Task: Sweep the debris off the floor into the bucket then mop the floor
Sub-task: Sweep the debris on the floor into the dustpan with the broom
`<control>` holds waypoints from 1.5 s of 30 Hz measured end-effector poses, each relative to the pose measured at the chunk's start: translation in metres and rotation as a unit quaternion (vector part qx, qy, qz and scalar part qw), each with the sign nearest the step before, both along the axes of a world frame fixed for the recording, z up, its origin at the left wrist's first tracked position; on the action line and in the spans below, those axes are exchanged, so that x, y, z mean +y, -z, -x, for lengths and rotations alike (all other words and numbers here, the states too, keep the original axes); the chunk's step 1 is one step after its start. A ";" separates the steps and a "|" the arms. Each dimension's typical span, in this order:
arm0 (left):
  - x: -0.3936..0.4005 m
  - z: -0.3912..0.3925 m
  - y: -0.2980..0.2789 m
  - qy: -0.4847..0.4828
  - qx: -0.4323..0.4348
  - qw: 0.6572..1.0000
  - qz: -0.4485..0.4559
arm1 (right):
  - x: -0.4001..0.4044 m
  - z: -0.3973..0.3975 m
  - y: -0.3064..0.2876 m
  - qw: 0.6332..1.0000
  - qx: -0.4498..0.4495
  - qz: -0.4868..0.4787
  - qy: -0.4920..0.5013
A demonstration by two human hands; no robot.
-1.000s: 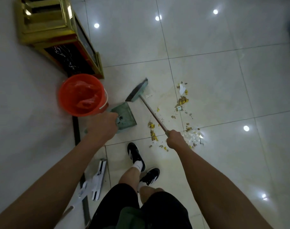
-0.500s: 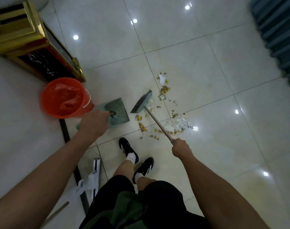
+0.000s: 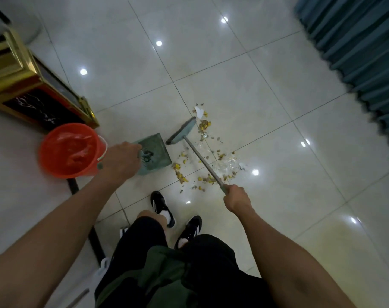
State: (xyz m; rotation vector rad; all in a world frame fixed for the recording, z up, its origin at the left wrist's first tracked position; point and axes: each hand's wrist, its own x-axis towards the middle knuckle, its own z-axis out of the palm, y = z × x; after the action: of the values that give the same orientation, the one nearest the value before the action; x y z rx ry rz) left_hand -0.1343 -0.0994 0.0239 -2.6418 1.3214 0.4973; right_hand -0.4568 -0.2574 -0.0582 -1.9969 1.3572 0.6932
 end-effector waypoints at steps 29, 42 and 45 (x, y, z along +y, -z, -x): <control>-0.116 -0.269 0.064 0.125 0.049 0.990 -0.034 | -0.111 -0.353 0.047 0.960 -0.019 -0.060 0.271; -0.056 -0.188 0.043 0.201 0.004 0.979 -0.029 | 0.033 -0.203 0.022 0.977 0.037 -0.073 0.199; -0.041 -0.160 0.037 0.202 -0.003 0.979 -0.024 | 0.067 -0.161 0.016 0.979 0.047 -0.076 0.183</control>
State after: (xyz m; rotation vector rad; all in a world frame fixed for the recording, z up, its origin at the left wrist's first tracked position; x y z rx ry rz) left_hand 0.0262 -0.1407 -0.0132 -2.2438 1.7584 0.4524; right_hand -0.2958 -0.1904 -0.0740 -1.5553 1.6197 0.7003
